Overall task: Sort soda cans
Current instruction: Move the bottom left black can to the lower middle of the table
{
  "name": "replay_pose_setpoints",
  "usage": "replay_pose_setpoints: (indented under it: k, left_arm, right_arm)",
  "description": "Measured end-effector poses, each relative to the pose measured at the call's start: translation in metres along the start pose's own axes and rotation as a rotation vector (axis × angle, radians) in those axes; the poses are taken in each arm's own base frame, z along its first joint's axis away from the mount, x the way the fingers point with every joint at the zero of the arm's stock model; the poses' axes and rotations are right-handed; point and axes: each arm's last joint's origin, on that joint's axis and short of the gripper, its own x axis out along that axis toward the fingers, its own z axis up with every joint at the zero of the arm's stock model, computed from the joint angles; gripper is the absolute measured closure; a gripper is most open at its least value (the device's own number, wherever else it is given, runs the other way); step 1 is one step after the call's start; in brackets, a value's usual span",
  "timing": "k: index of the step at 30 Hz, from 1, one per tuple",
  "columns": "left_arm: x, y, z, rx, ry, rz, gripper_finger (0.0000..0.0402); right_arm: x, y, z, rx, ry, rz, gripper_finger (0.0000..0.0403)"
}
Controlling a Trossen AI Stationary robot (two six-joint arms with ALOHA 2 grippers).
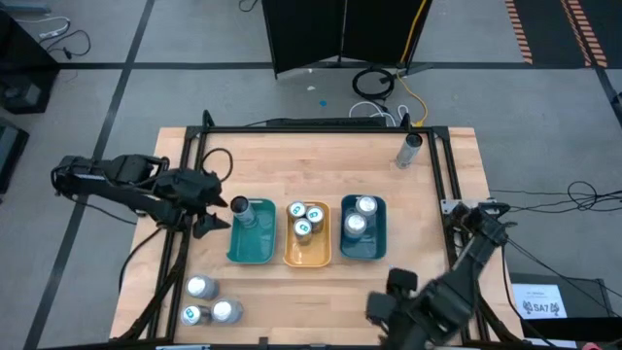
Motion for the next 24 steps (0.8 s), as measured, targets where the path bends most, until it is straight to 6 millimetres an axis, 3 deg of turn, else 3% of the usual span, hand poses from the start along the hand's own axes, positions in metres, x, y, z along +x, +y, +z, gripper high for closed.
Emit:
replay_pose_setpoints:
  k: [10,17,24]
  left_arm:
    - [0.019,-0.026,-0.001,0.018,-0.003,-0.001,0.0047]
    - [0.034,-0.038,-0.002,0.059,0.044,0.002,0.0047]
    - [0.037,-0.042,-0.005,0.052,0.064,0.001,0.0047]
  right_arm:
    - [0.013,0.032,-0.046,-0.264,0.030,-0.016,0.0009]
    - [0.042,0.043,-0.048,-0.312,0.077,-0.067,0.0014]
    - [0.042,0.042,-0.045,-0.352,0.032,-0.095,0.0027]
